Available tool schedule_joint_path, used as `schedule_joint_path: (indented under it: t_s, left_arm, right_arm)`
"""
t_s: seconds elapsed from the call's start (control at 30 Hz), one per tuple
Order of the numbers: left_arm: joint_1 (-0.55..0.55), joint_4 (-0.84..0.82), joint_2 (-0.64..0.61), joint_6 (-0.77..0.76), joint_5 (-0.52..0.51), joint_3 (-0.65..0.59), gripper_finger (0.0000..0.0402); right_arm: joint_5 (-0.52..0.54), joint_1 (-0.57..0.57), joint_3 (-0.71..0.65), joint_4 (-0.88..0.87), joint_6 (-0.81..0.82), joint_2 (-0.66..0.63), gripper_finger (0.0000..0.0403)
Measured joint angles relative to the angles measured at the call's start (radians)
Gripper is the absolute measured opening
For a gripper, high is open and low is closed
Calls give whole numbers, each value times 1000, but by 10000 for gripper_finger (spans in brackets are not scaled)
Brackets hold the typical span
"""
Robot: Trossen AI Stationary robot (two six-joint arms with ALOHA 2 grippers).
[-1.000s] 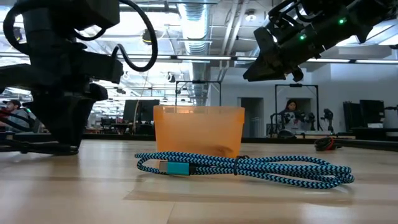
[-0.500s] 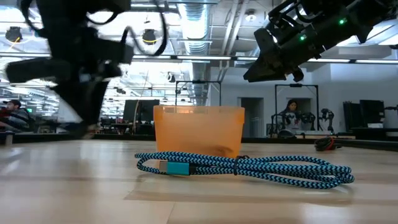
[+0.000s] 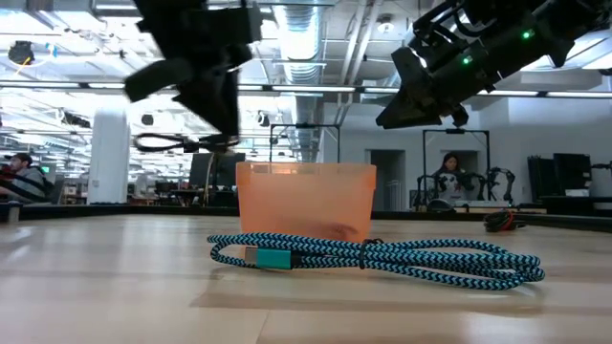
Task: Pick and place USB-C Cables
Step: Put the left black charger cable into the orange bin
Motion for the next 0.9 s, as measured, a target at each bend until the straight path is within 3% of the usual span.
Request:
schedule_joint_path:
  t_s: [0.1, 0.33, 0.67, 0.9]
  left_arm:
    - [48, 91, 0, 140, 25, 2, 2]
    - [154, 313, -1, 439, 209, 2, 2]
    - [203, 410, 8, 766, 525, -9, 2]
    - [176, 465, 8, 916, 535, -11, 17]
  right_arm:
    - [0, 0, 0, -9, 0, 0, 116]
    - [1, 0, 0, -35, 0, 0, 116]
    - [2, -8, 0, -57, 0, 0, 116]
    - [2, -8, 0, -57, 0, 0, 116]
